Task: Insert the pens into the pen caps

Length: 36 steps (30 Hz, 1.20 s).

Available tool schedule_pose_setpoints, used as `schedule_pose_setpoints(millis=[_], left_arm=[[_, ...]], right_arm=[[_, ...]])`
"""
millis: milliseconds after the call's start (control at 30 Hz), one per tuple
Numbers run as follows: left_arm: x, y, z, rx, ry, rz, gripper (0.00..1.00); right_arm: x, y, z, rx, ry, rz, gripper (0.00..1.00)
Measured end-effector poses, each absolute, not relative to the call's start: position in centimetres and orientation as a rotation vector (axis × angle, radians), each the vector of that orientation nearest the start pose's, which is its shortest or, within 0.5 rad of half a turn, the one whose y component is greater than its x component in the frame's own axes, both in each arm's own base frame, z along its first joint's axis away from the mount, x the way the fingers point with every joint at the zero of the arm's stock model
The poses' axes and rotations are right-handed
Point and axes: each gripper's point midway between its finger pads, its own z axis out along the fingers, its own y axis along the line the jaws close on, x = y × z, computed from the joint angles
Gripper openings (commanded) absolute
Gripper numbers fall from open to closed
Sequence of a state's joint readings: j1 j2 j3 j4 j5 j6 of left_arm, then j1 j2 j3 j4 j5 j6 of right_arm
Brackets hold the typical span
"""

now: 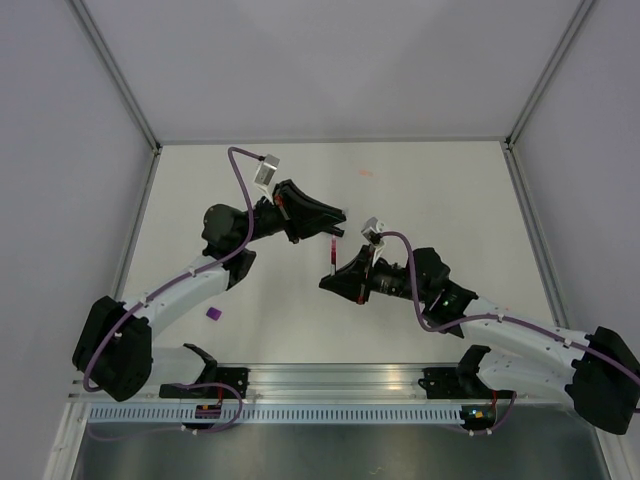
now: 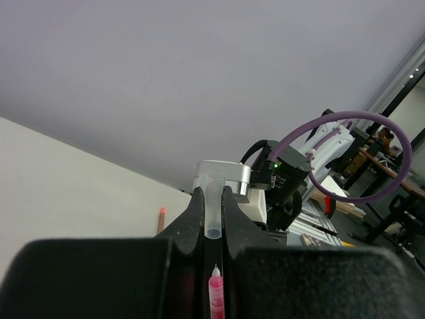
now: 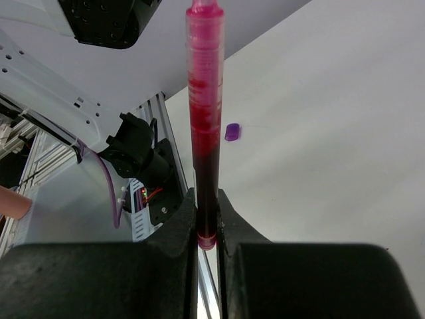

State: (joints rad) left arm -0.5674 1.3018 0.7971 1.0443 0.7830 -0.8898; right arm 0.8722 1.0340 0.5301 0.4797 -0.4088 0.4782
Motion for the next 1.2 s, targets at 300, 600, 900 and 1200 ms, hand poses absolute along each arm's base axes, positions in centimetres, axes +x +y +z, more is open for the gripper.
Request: schedule_pose_setpoints(millis=[300,600,900,1200], left_arm=[[22.4,-31.4,36.3,0.607,1.245,-1.626,0.02],[22.1,-31.5,35.6,0.606,1.262,-1.633,0.02],[21.8,-31.1,36.5,0.6,1.235,-1.626,0.02],[21.2,-30.4,37.9,0.585,1.201,-1.607,0.02]], right_arm=[[16.3,32.4,24.4,-0.662,1.596,1.327,0.0],[16.7,32.2,24.9,-0.644,1.577,1.308,0.0],[16.6,32.2,24.9,-0.648,1.577,1.311,0.0],[16.5,32.3,25.1,-0.654,1.562,1.32,0.0]])
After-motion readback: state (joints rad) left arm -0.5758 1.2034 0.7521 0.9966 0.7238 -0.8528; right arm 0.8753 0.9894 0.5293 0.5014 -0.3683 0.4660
